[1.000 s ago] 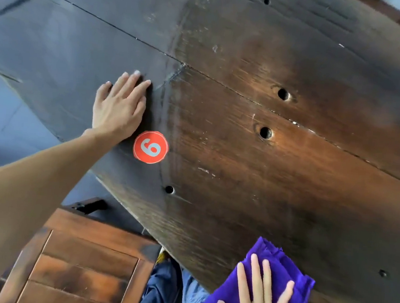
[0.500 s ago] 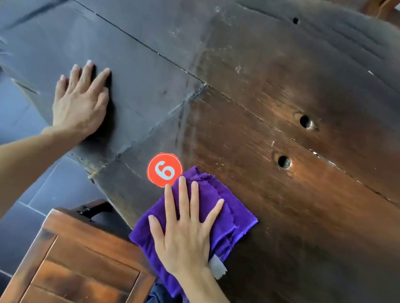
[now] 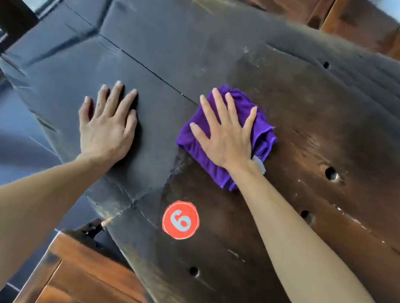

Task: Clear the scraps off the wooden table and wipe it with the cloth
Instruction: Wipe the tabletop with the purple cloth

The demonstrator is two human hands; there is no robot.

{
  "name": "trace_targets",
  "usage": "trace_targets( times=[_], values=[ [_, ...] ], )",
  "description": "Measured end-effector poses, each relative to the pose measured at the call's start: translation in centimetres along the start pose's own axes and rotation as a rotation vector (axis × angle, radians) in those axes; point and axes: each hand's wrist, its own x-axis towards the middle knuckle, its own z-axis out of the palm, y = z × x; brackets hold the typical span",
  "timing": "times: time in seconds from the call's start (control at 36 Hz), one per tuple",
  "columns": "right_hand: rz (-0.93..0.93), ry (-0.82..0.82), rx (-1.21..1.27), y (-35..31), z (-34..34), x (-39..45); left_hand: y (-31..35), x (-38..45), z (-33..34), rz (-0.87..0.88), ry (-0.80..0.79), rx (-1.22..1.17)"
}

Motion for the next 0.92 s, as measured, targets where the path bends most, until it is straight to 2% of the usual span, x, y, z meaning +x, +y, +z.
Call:
trace_targets(
  times=[0.31,0.61,0.83,0.92],
  values=[
    [-0.03,-0.062,-0.048,9.0,-3.6,13.8,0.3,-0.2,-0.6,-0.023,-0.012,0.019],
    [0.281,0.013,0.02,14.8,-6.3,24.0,0.3,0.0,-0.4,-0.018,0.015,0.052],
    [0.404,0.079,0.003,13.7,-6.1,25.1,0.1,0.2,0.2,0.011,0.031,0.097],
    [0.502,0.099,-0.002,12.0,-5.4,24.8,0.1,0.2,0.1,0.014,0.039,0.107]
  ],
)
